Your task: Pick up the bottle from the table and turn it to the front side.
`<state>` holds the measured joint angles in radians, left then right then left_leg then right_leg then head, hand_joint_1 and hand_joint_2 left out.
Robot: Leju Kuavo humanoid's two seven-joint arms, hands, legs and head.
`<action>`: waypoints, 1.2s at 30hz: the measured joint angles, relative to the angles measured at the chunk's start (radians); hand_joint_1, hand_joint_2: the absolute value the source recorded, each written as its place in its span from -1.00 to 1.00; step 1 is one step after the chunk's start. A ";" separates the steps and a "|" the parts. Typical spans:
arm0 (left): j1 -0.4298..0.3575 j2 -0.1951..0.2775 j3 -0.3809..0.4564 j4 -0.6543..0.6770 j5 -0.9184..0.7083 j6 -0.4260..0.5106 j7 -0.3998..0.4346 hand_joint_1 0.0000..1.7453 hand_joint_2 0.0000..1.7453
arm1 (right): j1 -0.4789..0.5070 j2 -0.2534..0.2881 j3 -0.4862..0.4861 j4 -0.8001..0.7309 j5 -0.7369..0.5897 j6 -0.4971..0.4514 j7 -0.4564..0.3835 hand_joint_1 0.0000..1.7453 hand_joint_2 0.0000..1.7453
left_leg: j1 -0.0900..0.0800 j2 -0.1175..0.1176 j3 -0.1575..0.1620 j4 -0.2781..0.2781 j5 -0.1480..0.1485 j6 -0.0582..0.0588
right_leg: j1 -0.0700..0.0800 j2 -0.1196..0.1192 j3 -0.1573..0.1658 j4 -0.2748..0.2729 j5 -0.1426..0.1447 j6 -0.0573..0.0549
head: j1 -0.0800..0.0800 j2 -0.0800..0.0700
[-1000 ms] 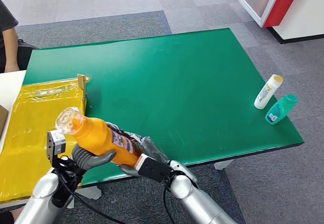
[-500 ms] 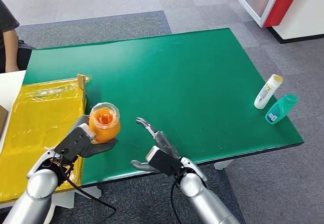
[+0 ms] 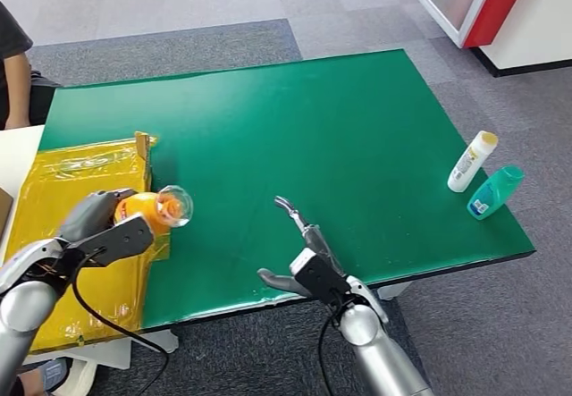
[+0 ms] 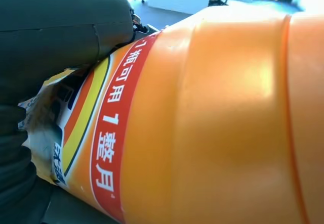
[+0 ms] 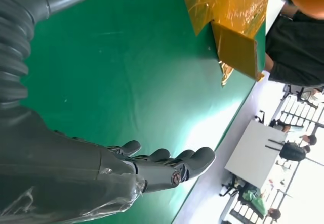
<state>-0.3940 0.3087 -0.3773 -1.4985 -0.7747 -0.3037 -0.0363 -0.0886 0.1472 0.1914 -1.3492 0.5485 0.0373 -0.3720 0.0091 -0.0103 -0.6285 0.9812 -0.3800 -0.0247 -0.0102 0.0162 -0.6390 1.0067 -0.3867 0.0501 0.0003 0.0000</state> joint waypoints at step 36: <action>-0.026 0.160 -0.093 0.408 -0.398 0.156 -0.027 1.00 1.00 | 0.004 -0.018 -0.037 0.039 -0.025 0.030 -0.043 -1.00 1.00 | 0.001 0.001 0.001 0.000 0.002 -0.002 | 0.001 0.001 0.000 0.001 0.001 -0.003 | 0.000 0.000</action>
<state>-0.4201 0.4687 -0.4698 -1.0907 -1.1723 -0.1481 -0.0630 -0.0846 0.1289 0.1539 -1.3104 0.5238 0.0671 -0.4151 0.0097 -0.0089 -0.6275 0.9810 -0.3784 -0.0268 -0.0092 0.0170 -0.6388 1.0078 -0.3857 0.0470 0.0003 0.0000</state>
